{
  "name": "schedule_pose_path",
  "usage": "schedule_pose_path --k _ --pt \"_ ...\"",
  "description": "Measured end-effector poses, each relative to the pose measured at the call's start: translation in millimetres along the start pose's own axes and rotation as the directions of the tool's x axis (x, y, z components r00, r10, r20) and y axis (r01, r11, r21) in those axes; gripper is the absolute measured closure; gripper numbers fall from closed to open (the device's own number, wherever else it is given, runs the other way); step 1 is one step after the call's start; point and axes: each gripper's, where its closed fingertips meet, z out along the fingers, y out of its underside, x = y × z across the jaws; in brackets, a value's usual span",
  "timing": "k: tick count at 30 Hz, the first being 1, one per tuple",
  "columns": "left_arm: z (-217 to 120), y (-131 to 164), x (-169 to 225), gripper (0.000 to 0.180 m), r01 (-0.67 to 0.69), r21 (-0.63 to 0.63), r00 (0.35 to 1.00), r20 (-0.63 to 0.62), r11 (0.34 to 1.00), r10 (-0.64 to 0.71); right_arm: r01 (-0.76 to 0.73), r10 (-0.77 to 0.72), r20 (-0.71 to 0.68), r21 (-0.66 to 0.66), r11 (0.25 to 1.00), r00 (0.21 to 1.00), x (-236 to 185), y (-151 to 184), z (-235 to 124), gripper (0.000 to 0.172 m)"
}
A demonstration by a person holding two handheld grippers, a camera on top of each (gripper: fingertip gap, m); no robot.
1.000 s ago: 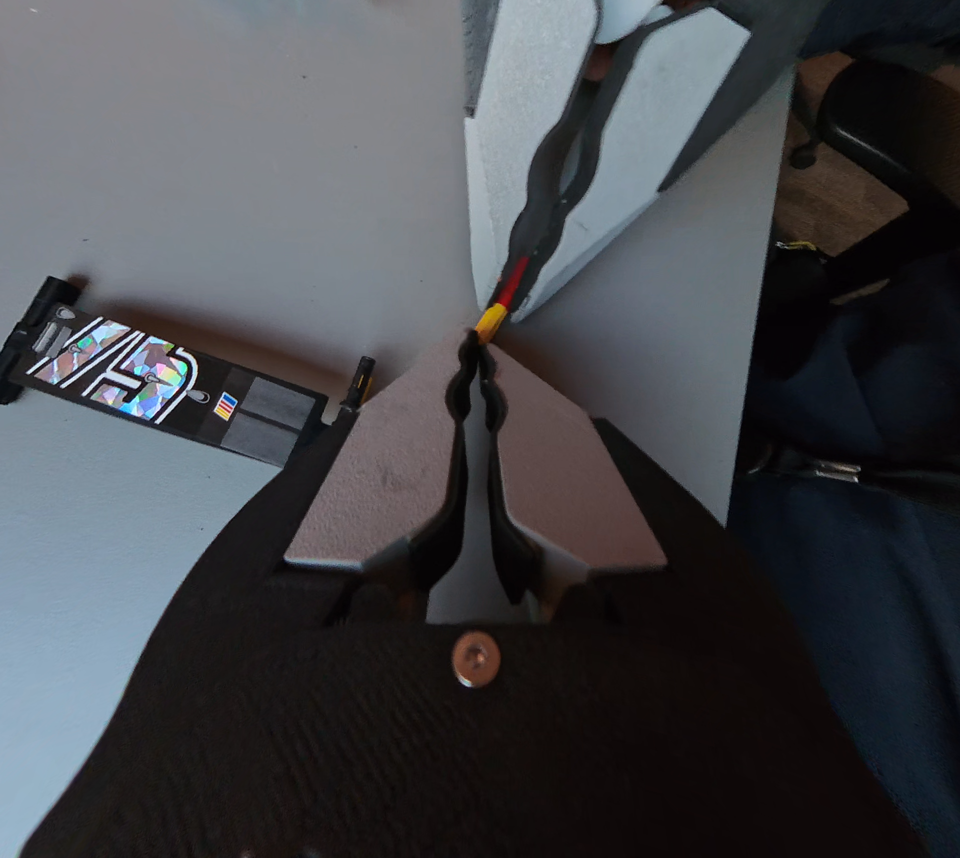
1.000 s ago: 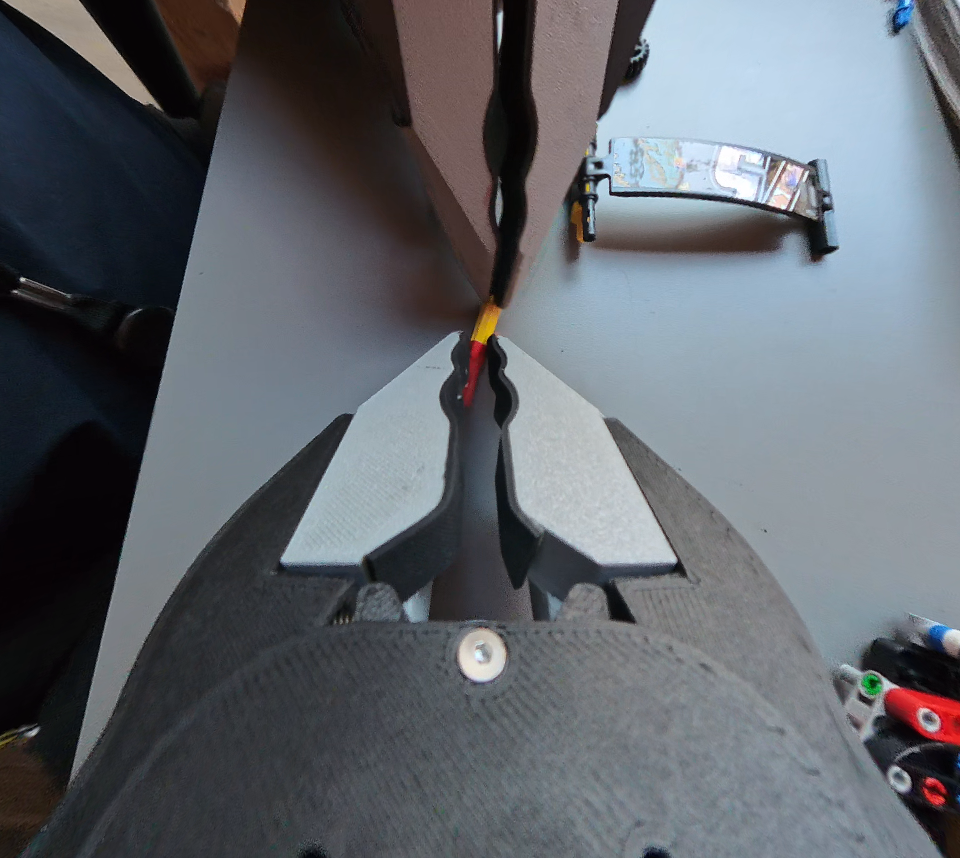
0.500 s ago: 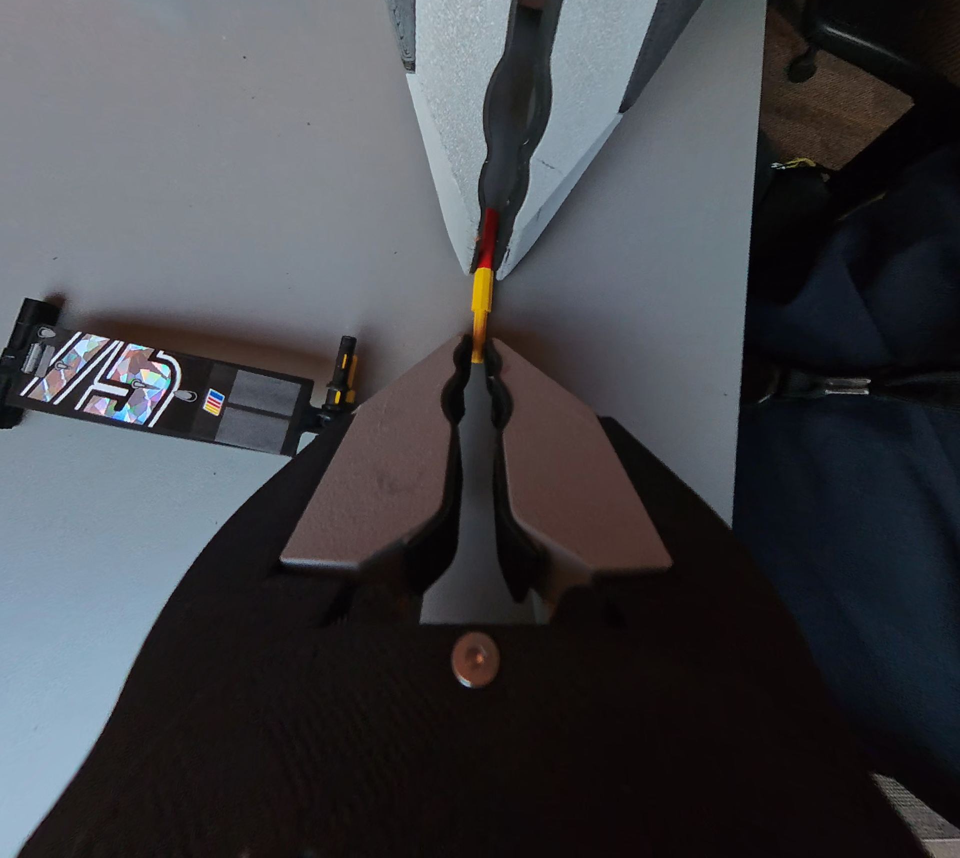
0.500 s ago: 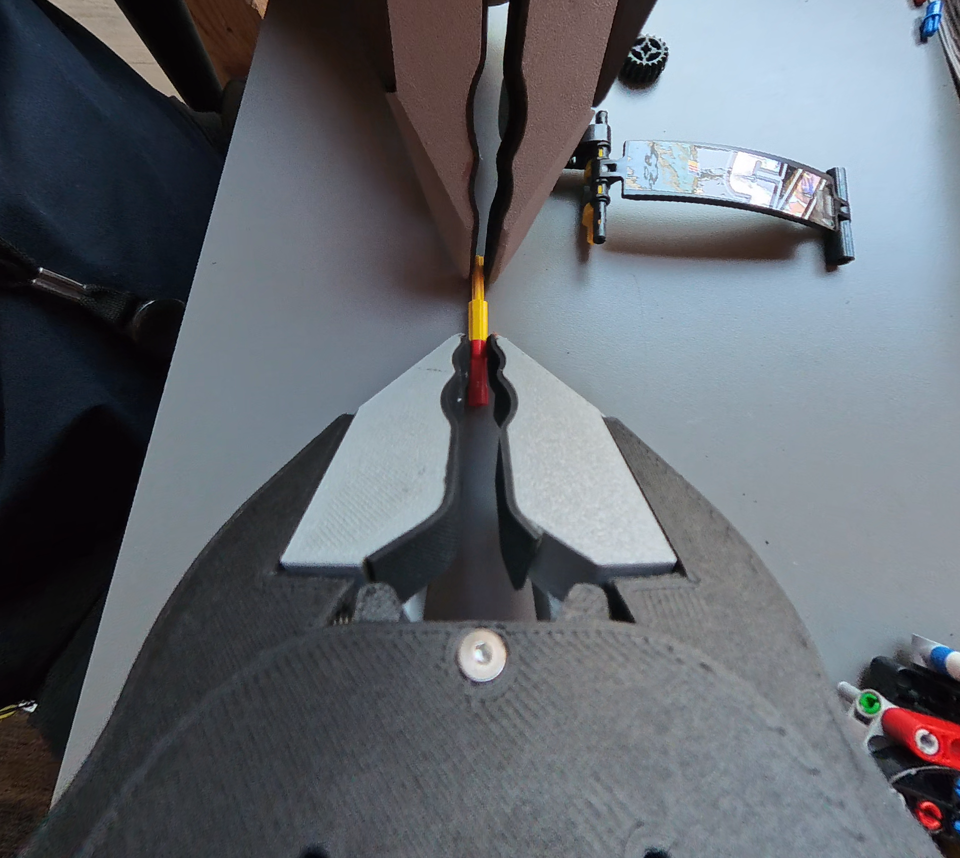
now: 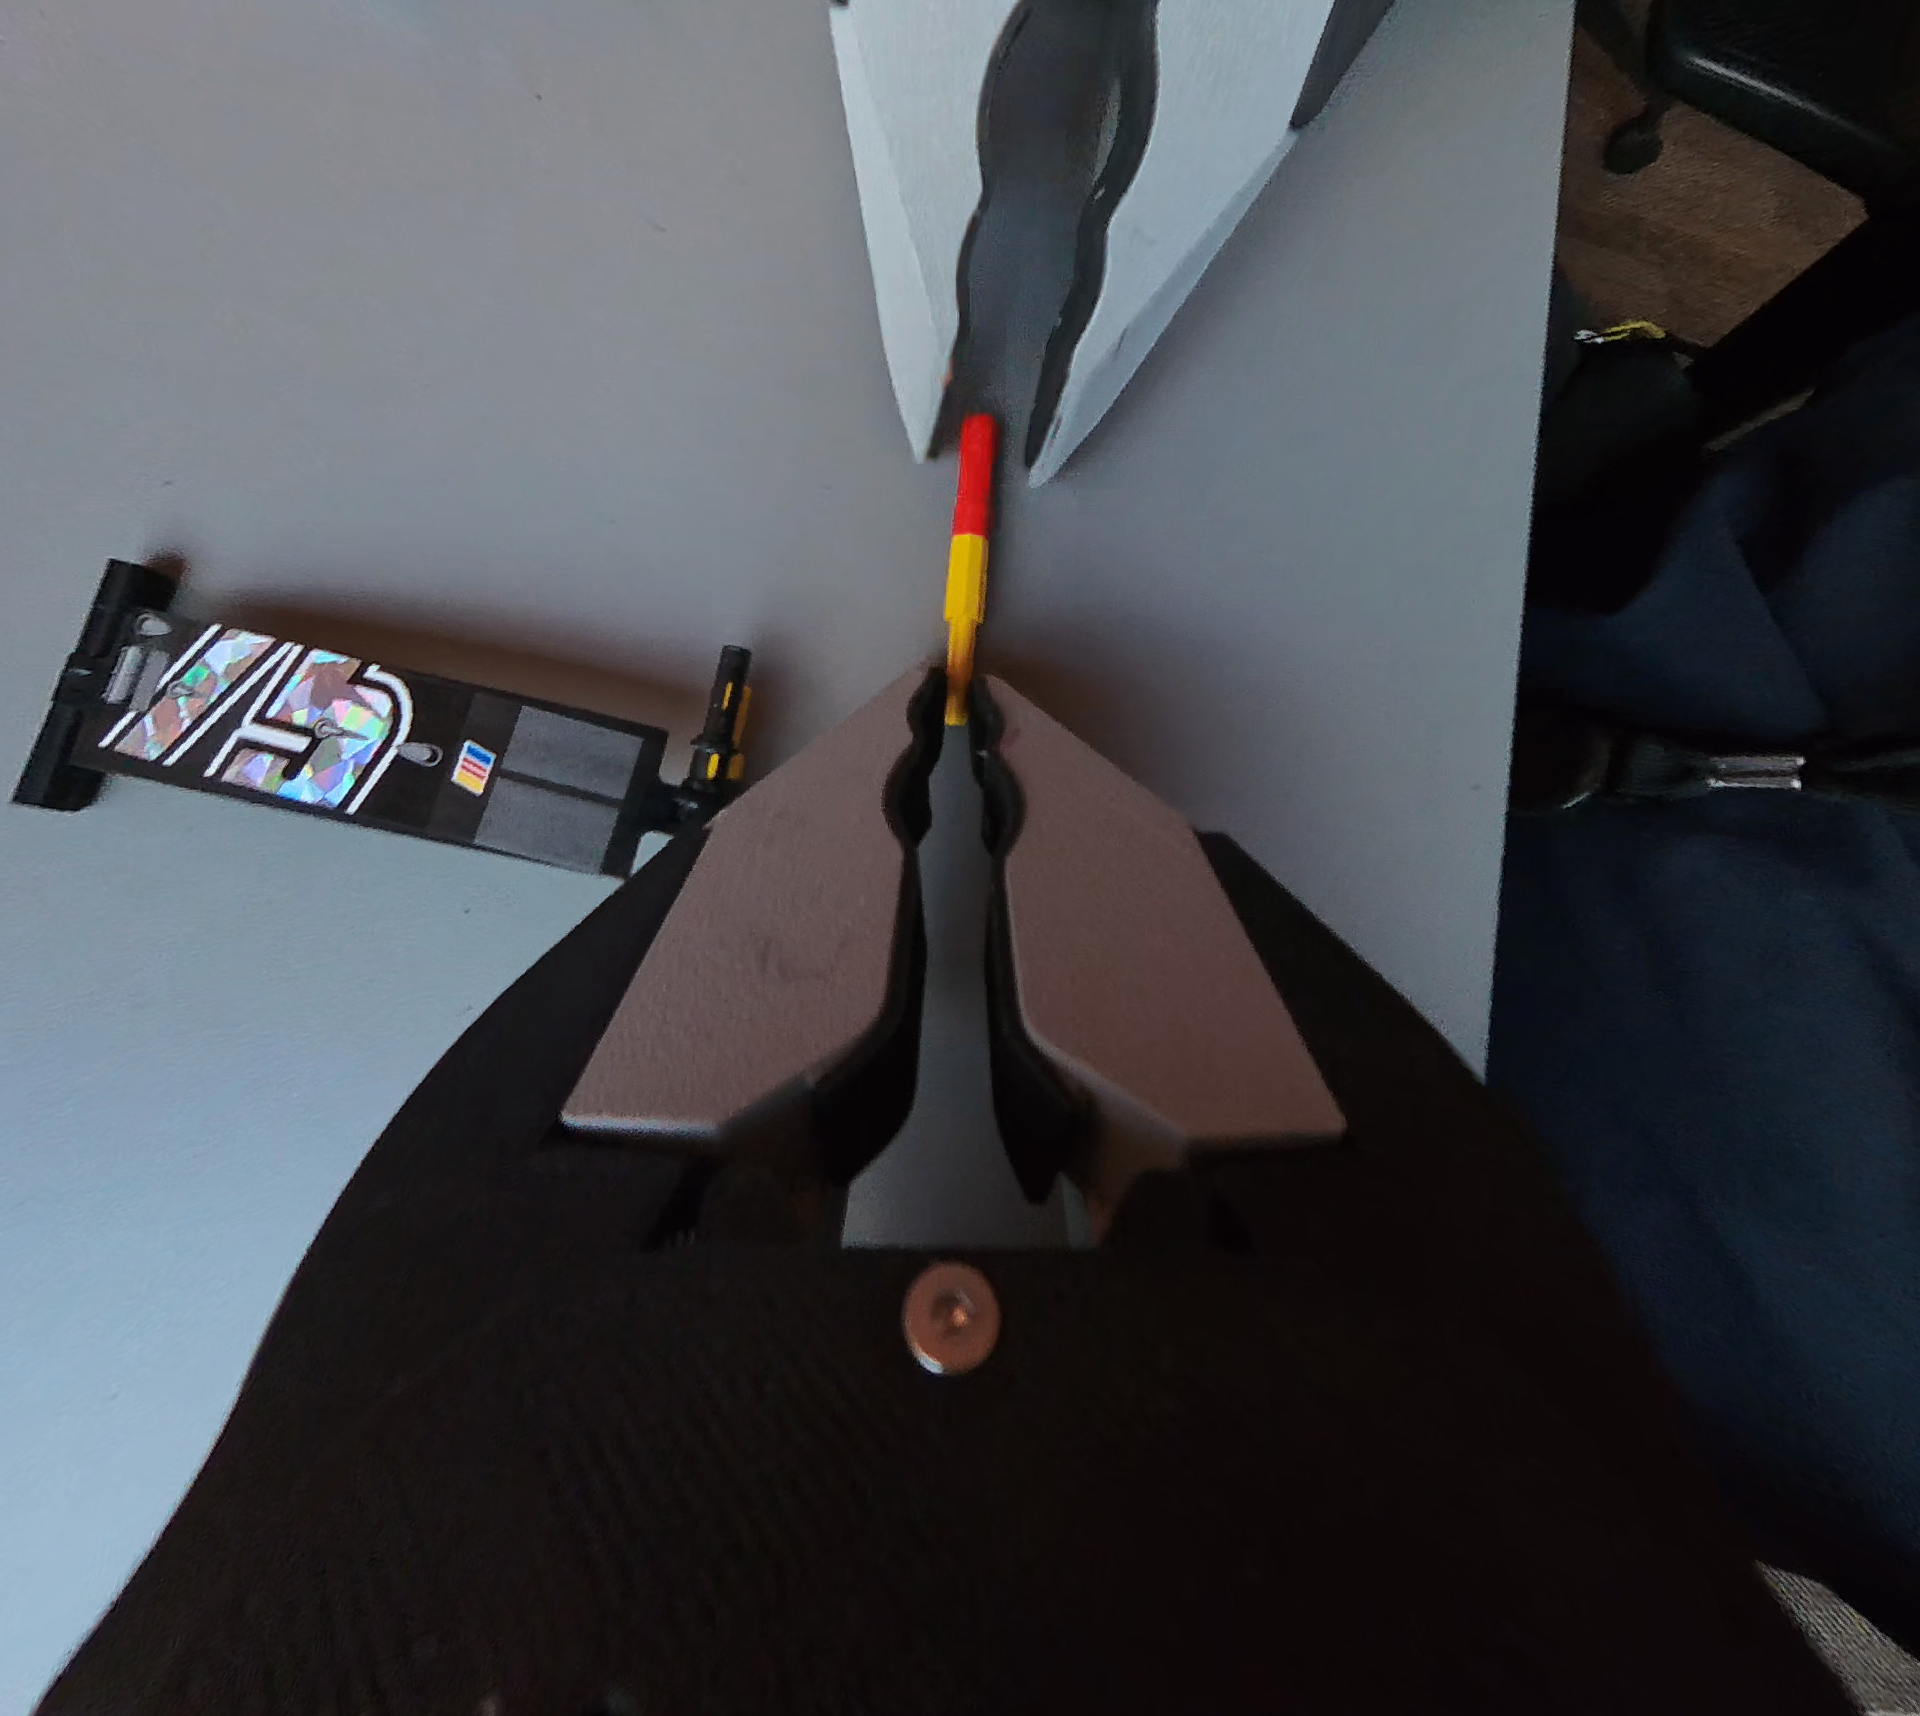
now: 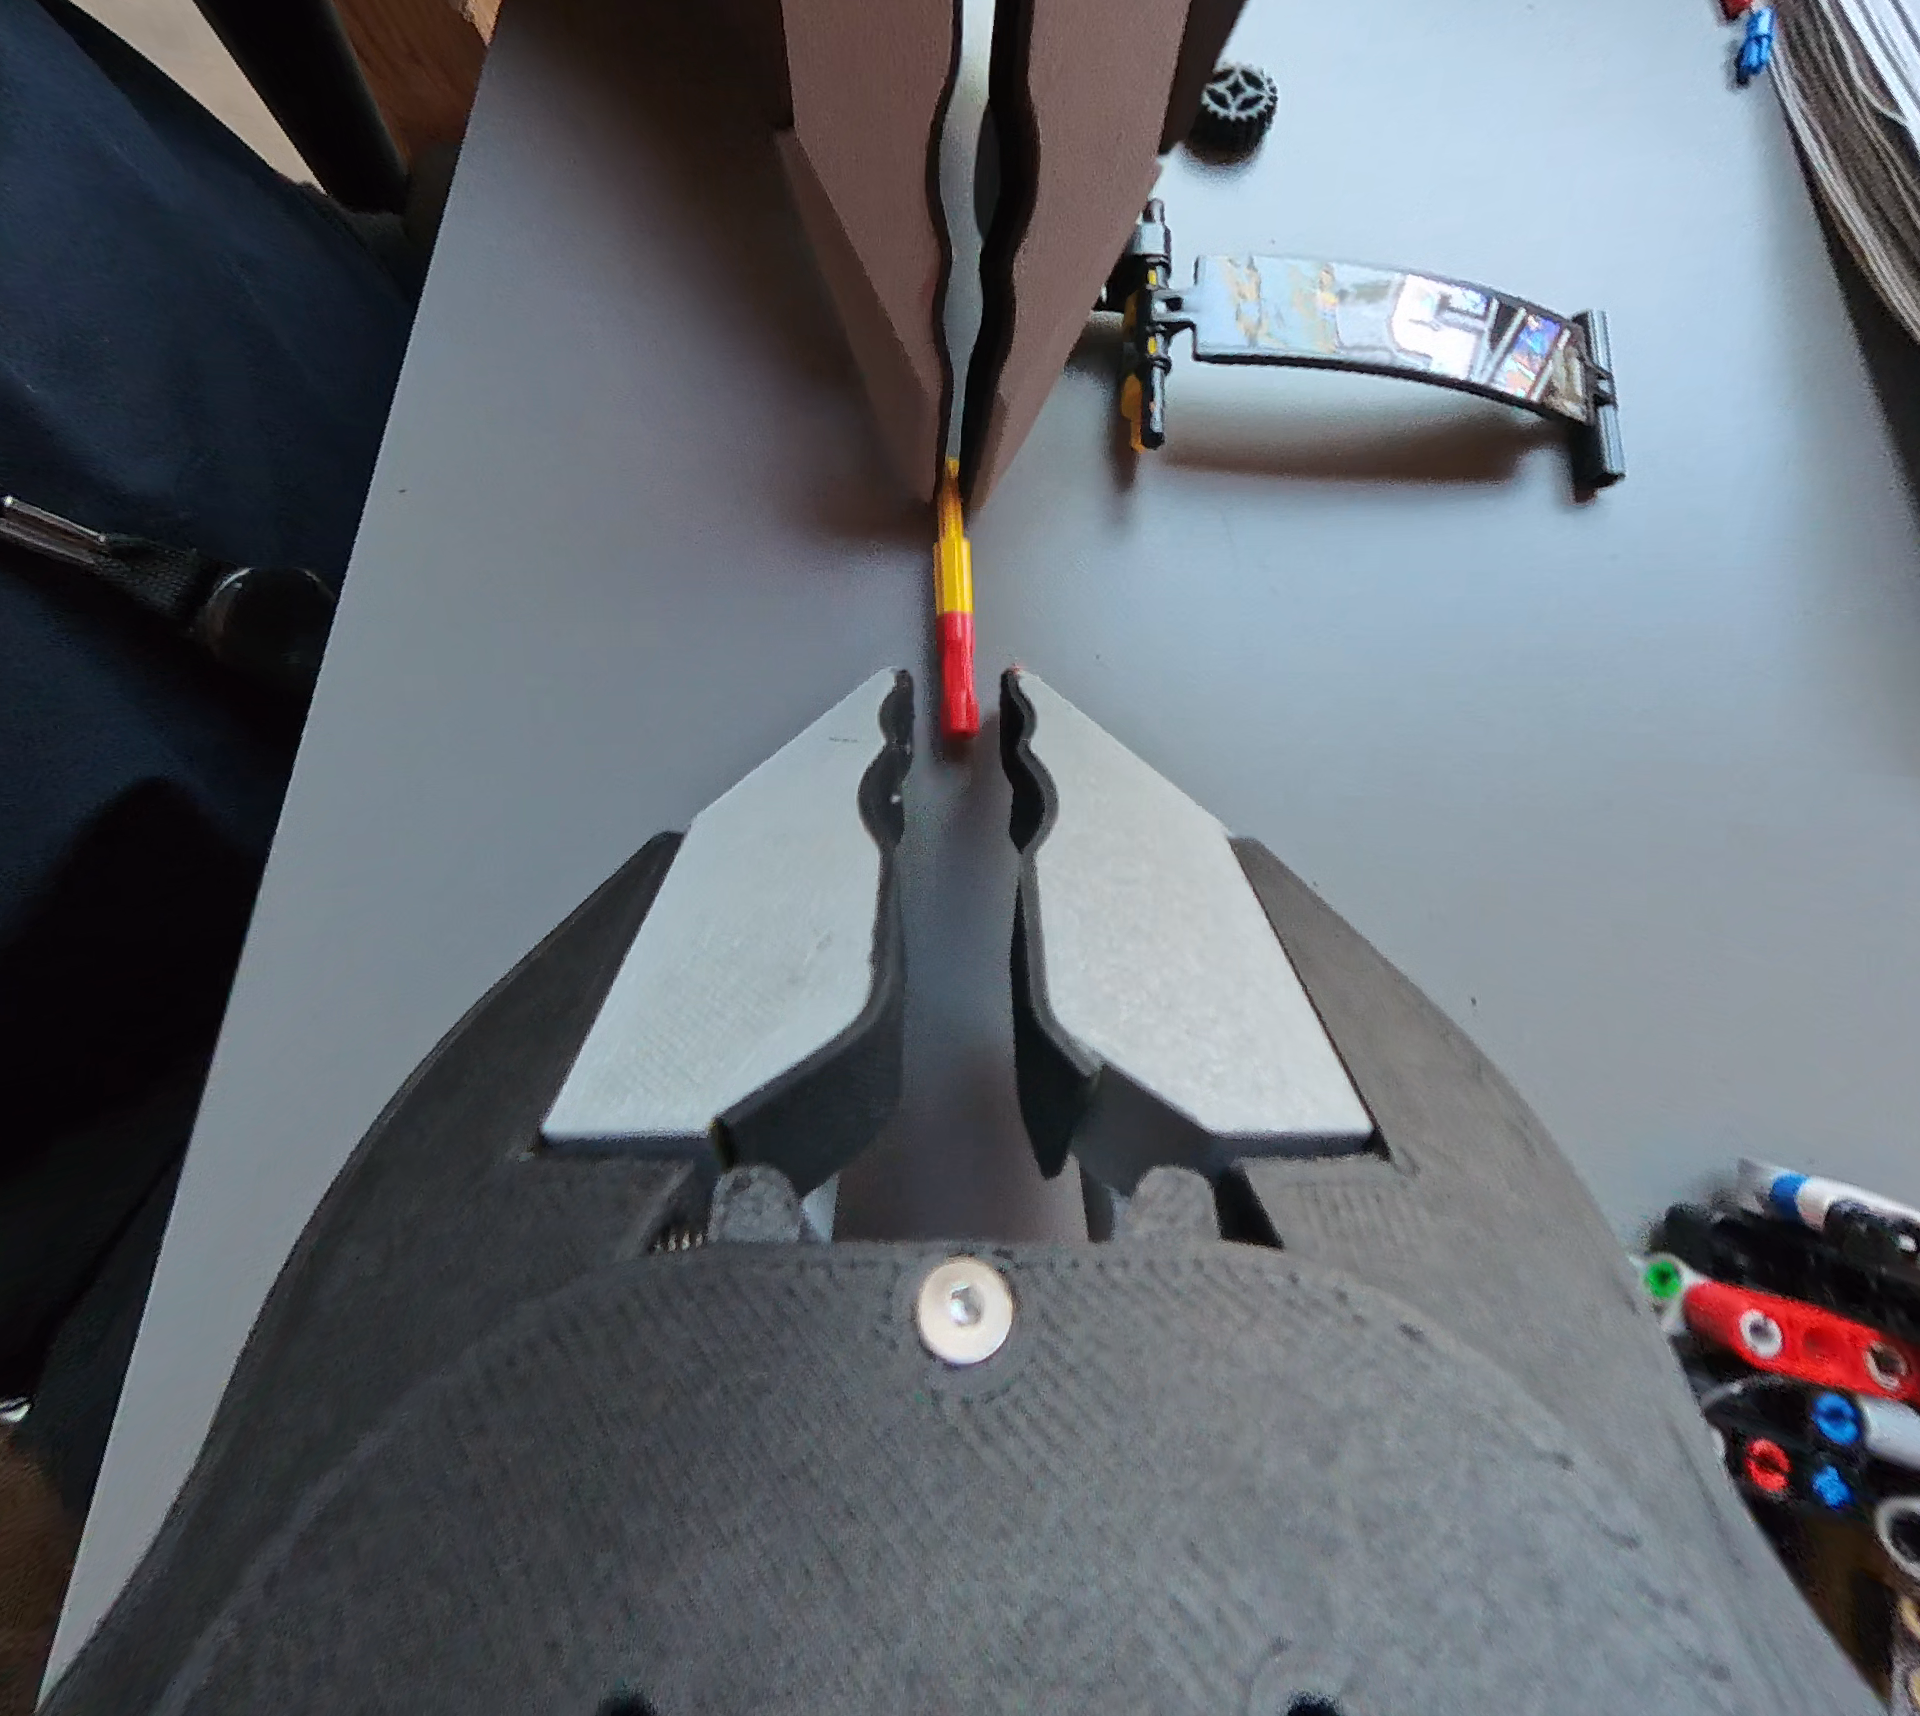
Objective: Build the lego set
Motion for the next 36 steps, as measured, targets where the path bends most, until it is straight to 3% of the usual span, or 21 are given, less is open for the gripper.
schedule_pose_path --k 8,12,36 --pt "-5.0 4.2 -6.6 0.179 0.004 -0.004 1.0 0.024 1.0 -0.004 -0.089 0.089 0.011 -0.013 0.996 0.996 9.4 12.0 -9.7 0.159" --pt "-2.9 2.3 -3.4 0.179 0.0 0.007 1.0 0.006 1.0 0.0 -0.071 0.071 -0.007 -0.015 0.997 0.997 10.0 9.8 -6.5 0.168" --pt "-0.5 1.4 1.1 0.18 0.05 -0.005 0.999 0.0 0.999 -0.05 -0.063 0.064 0.051 -0.022 0.998 0.997 -0.7 8.3 -3.5 0.172"
